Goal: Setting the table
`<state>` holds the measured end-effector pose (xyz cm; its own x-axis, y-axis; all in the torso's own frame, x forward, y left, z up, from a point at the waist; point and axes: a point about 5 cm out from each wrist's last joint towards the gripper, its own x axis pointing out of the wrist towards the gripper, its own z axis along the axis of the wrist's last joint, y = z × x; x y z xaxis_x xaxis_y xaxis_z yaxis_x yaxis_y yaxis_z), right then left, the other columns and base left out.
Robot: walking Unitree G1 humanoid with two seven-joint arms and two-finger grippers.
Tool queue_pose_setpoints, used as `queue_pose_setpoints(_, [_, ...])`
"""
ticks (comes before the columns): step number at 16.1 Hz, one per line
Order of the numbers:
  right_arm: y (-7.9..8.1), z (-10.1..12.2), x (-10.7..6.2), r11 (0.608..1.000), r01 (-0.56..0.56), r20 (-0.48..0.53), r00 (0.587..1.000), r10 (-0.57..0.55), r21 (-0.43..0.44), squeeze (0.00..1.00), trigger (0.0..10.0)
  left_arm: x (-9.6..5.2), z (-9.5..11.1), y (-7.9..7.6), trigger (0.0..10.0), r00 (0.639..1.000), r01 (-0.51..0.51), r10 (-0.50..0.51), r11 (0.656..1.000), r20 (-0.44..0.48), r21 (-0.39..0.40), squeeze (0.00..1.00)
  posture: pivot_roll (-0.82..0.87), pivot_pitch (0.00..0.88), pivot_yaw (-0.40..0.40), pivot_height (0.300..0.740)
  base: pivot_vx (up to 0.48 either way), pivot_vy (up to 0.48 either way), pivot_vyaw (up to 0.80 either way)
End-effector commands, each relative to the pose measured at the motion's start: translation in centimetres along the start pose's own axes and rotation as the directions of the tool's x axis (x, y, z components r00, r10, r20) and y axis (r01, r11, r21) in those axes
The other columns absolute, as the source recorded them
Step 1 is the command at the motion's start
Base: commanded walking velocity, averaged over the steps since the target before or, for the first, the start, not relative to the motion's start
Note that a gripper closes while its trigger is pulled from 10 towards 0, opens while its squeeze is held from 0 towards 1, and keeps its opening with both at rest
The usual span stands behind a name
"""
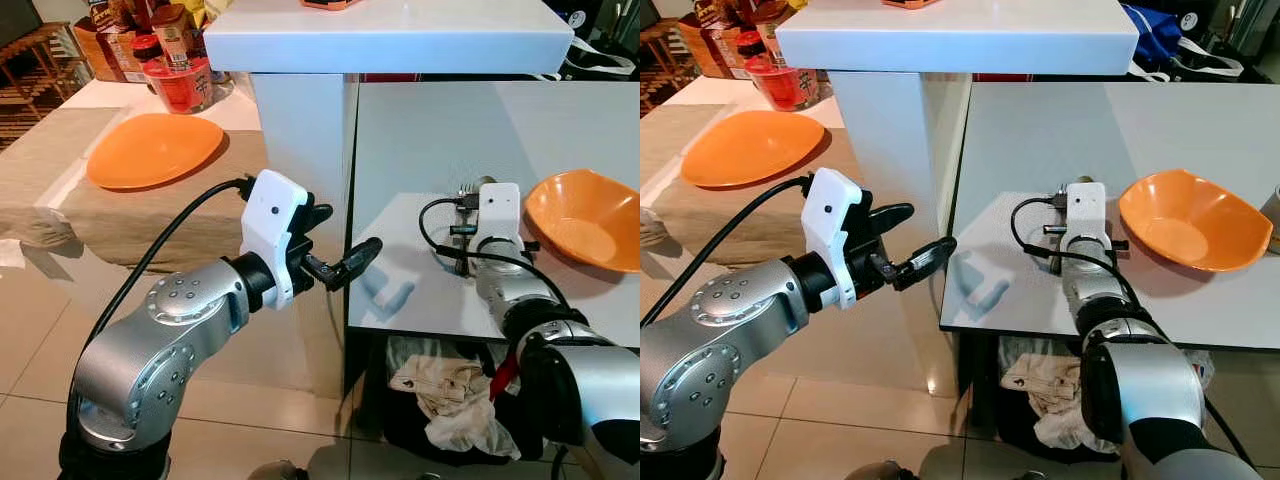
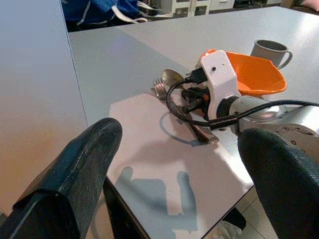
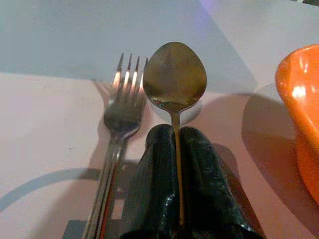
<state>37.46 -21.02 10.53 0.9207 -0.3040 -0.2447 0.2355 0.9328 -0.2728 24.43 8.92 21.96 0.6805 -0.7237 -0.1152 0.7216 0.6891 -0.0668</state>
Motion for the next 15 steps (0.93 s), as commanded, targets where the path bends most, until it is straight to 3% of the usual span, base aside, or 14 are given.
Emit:
queue_pose_setpoints(1, [-0.3, 0.2, 0.1, 1.0, 0.016, 0.012, 1.0, -0.016, 0.003, 0.0, 0.0, -0.3, 0.1, 0.0, 10.0, 1.0, -0.008, 0.008, 1.0, 0.003, 0.001, 0.0, 0.14, 0.029, 0.105, 0.736, 0.0, 0.0, 0.0])
queue_pose_setpoints(6, [-0.7, 0.1, 0.1, 0.999, 0.033, 0.003, 0.999, -0.033, 0.011, 0.0, 0.0, -0.3, 0.3, 0.0, 10.0, 1.0, -0.012, 0.012, 1.0, 0.01, -0.007, 0.0, 0.14, 0.014, 0.106, 0.736, 0.0, 0.0, 0.0])
queue_pose_setpoints(12, [-1.3, -0.7, 0.1, 0.995, 0.004, -0.042, 0.999, -0.008, -0.098, 0.0, 0.0, -0.3, 0.3, 0.1, 10.0, 1.0, -0.023, 0.023, 1.0, 0.014, -0.016, 0.0, 0.14, 0.007, 0.103, 0.736, 0.0, 0.0, 0.0])
queue_pose_setpoints(13, [-1.2, -0.9, 0.1, 0.994, -0.006, -0.055, 0.998, 0.0, -0.111, 0.0, 2.8, -0.3, 0.3, 0.1, 10.0, 1.0, -0.023, 0.023, 1.0, 0.014, -0.017, 0.0, 0.14, 0.006, 0.102, 0.736, 0.0, 0.0, 0.0])
queue_pose_setpoints(14, [-1.1, -1.3, 0.1, 0.99, -0.027, -0.078, 0.997, 0.017, -0.136, 0.0, 10.0, -0.3, 0.3, 0.1, 10.0, 1.0, -0.024, 0.024, 1.0, 0.016, -0.019, 0.0, 0.14, 0.004, 0.102, 0.736, 0.0, 0.0, 0.0])
queue_pose_setpoints(15, [-1.1, -1.4, 0.0, 0.99, -0.03, -0.08, 0.997, 0.019, -0.139, 0.0, 10.0, -0.3, 0.3, 0.0, 10.0, 1.0, -0.024, 0.024, 1.0, 0.017, -0.019, 0.0, 0.14, 0.004, 0.102, 0.736, 0.0, 0.0, 0.0])
